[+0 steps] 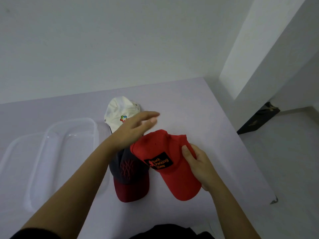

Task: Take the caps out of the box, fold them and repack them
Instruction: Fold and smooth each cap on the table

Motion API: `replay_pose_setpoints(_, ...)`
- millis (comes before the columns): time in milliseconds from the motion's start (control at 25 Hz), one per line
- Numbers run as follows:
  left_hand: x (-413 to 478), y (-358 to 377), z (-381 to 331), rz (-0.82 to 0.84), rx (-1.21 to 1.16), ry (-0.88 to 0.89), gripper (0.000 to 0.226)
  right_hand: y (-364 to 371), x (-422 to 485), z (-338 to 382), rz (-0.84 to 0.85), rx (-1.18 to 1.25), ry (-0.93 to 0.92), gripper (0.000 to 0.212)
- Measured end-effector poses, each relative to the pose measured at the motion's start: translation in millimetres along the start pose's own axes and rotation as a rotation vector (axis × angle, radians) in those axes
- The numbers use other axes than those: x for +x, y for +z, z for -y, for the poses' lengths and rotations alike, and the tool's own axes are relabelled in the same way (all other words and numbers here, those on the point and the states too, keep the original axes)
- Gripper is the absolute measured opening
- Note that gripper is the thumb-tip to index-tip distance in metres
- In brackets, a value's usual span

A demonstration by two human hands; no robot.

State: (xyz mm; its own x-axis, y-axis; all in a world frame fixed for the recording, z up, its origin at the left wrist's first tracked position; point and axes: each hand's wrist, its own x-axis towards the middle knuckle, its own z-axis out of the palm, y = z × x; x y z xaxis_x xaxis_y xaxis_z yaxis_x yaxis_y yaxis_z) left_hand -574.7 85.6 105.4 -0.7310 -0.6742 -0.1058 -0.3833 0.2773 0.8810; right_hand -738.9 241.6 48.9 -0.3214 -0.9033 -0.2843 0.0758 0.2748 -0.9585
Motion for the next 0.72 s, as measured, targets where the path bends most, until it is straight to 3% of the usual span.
replay_pose_setpoints(80, 3, 8, -15, 0.071, 0.208, 0.185, 0.028, 4, -1, 1, 0.009, -0.015, 0.000, 0.040)
replay_pose_setpoints(200, 7, 11, -19, -0.057, 0.357, 0.352, 0.036, 7, -4, 3, 0.056, 0.132, 0.054, 0.040)
replay_pose_setpoints(320, 9, 8, -13, -0.159, 0.355, 0.343, 0.036, 7, -4, 8, 0.036, 0.185, 0.035, 0.039)
replay_pose_setpoints(520, 4, 10, -27, 0.015, 0.454, 0.240, 0.030, 9, -1, 7, -0.019, 0.151, 0.032, 0.033)
replay_pose_setpoints(720, 1, 4, -25, 0.082, 0.324, 0.239, 0.009, 12, -1, -1, -0.005, 0.179, 0.035, 0.035)
